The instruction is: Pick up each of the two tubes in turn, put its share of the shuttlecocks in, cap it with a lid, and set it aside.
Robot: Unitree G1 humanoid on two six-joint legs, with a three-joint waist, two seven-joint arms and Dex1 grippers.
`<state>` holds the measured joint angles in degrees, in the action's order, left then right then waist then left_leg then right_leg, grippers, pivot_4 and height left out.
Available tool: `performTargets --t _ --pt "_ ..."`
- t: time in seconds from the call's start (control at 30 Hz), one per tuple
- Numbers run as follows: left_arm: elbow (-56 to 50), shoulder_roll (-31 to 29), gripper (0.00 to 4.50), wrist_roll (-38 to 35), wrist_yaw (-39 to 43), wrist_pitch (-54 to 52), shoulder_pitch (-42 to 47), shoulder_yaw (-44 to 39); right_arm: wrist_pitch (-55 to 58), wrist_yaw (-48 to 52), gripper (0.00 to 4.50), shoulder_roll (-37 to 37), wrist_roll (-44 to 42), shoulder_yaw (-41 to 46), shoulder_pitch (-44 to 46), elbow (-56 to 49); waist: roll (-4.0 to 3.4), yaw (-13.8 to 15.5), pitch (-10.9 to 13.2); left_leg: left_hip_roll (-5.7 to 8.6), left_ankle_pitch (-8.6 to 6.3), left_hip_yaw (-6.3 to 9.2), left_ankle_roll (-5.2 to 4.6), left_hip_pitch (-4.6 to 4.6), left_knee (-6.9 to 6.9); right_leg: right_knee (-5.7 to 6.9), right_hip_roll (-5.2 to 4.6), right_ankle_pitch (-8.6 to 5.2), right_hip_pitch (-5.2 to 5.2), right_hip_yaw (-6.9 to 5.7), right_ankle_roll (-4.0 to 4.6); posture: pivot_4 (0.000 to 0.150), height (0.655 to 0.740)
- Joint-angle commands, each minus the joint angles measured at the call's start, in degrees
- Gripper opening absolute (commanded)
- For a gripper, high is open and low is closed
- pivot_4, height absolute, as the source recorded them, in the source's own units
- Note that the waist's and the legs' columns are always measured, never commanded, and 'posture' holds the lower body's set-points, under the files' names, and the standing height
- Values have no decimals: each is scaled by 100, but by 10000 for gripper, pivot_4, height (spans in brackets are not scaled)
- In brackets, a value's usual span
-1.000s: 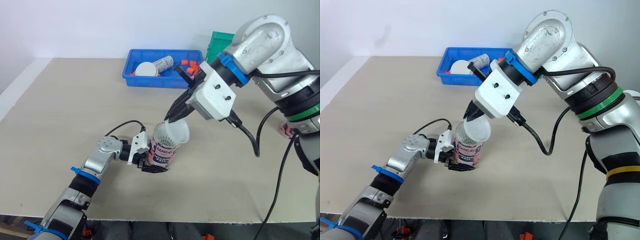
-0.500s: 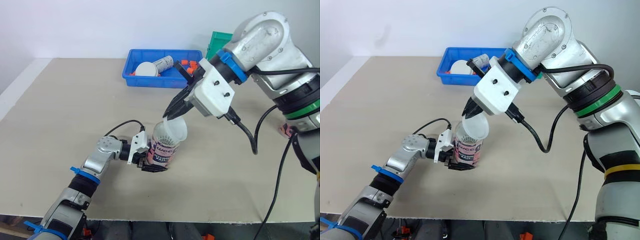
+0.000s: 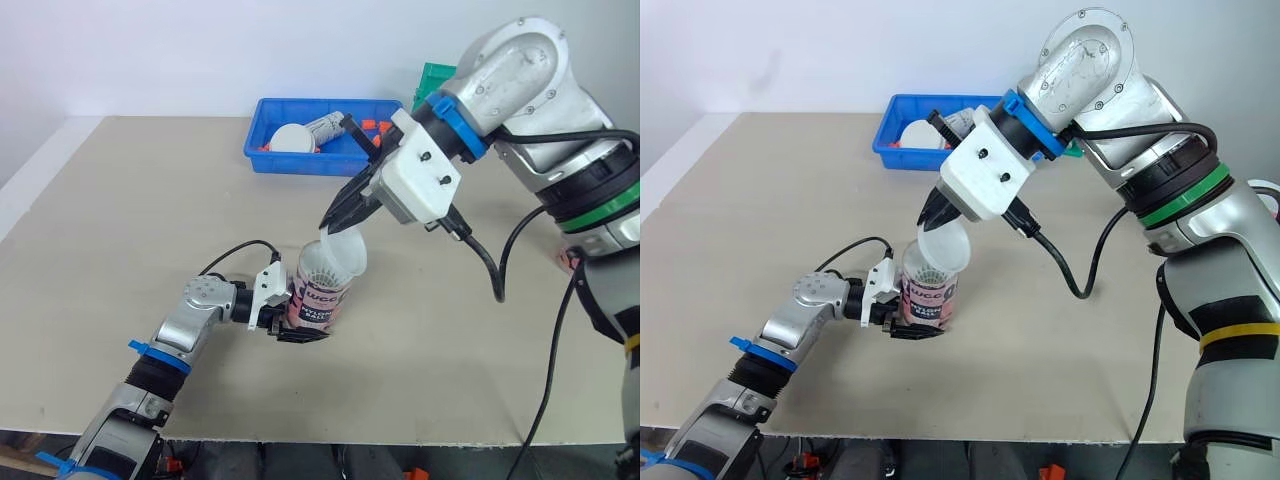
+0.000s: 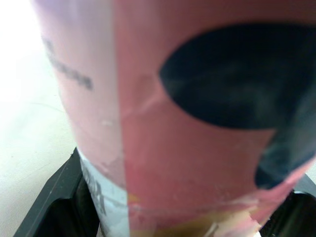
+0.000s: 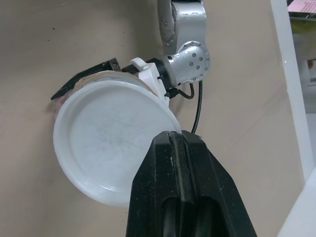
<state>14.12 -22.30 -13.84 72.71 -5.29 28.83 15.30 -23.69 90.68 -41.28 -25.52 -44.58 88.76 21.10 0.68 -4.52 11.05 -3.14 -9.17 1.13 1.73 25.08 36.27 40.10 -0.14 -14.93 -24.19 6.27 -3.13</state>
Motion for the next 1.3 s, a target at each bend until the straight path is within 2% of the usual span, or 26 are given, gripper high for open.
performTargets --t 0.03,0.47,0.73,1.3 --pt "1 -40 36118 56 -92 19 -41 -47 6 182 0 426 123 210 327 167 0 -3 0 -5 0 0 0 -1 0 2 5 1 0 0 2 1500 7038" --pt "-31 -8 36118 31 -133 -6 -25 -45 88 182 0 283 -6 230 273 -1 1 124 0 -12 2 12 -1 12 3 -1 17 -2 0 -7 2 1500 7038" --pt "101 33 36118 33 -113 36 89 -46 93 182 0 32 -53 34 177 -328 1 130 0 -12 2 11 -1 12 3 -1 17 -3 0 -7 2 1500 7038" --pt "58 4 36118 18 -97 -7 51 -50 -72 182 0 -110 30 -98 232 -224 1 130 0 -13 2 10 -1 12 3 -1 17 -4 -1 -7 7 1500 7038"
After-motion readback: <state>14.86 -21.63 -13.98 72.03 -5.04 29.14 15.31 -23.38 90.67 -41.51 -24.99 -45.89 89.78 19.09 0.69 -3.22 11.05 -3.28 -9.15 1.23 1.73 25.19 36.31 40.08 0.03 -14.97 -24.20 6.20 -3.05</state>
